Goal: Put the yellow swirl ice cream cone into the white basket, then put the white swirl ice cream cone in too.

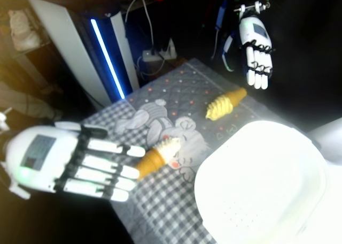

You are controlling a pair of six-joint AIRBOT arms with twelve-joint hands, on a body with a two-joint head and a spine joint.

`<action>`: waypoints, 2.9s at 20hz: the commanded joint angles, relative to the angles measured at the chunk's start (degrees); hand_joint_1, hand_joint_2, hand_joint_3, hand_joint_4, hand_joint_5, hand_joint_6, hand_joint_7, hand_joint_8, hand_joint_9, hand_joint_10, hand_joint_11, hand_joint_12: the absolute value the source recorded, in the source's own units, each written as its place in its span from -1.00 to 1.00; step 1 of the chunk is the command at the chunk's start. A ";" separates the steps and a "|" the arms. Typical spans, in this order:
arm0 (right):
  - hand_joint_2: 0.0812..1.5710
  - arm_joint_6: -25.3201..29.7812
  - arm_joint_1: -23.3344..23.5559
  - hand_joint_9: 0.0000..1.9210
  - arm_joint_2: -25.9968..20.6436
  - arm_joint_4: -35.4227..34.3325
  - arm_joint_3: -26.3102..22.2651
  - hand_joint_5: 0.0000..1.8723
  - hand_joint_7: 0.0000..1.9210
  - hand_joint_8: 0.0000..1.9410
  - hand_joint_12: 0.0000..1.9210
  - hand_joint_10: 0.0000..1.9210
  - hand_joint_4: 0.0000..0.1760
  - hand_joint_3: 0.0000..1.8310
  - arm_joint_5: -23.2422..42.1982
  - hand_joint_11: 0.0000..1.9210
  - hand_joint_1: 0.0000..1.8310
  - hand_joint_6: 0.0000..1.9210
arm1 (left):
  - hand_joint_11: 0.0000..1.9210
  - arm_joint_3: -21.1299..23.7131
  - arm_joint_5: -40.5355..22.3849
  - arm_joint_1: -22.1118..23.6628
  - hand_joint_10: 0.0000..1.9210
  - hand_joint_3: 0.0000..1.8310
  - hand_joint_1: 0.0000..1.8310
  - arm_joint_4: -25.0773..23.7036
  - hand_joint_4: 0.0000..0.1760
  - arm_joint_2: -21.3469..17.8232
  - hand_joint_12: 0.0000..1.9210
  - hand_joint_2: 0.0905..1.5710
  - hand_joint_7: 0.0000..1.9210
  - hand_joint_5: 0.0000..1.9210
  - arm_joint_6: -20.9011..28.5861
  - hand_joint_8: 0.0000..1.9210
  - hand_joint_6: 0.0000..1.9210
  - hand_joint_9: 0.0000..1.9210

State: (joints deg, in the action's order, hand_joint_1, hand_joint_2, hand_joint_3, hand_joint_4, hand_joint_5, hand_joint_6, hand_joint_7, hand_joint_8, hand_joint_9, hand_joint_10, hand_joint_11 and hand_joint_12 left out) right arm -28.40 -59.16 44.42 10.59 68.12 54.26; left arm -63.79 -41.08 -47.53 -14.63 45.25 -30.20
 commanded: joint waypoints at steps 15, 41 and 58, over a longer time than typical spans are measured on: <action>0.26 0.09 0.69 -0.74 0.24 -2.29 0.45 -0.69 -0.76 -0.99 -0.89 -1.00 0.17 -0.99 6.03 -0.73 -0.33 -1.00 | -0.82 -5.04 11.85 10.34 -0.99 -1.00 0.03 -11.91 0.66 7.29 -0.02 -0.21 -0.56 -0.53 0.14 -0.99 -1.00 -0.53; 0.37 0.11 0.69 -0.74 1.19 -2.37 1.18 -0.66 -0.75 -1.00 -0.93 -0.99 -0.07 -0.99 6.03 -0.72 -0.28 -0.99 | 0.01 -11.74 18.10 11.25 0.99 -1.00 0.34 -7.20 -1.00 15.55 1.00 0.20 -0.13 0.45 -3.62 0.71 -0.78 -0.13; 0.37 0.23 0.69 -0.73 2.37 -2.77 2.19 -0.66 -0.75 -1.00 -0.94 -1.00 0.06 -1.00 6.07 -0.67 -0.32 -1.00 | -0.01 -21.01 8.54 29.04 0.15 -1.00 0.35 -4.18 -1.00 21.63 0.54 0.20 0.20 0.52 -1.61 -0.10 -0.96 0.18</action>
State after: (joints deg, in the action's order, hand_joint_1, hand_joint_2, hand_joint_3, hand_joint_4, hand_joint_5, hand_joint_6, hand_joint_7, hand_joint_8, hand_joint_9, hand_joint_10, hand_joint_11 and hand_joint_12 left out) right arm -28.38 -59.16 46.89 10.17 70.06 54.02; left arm -86.61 -29.32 -18.70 -20.34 68.49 -32.03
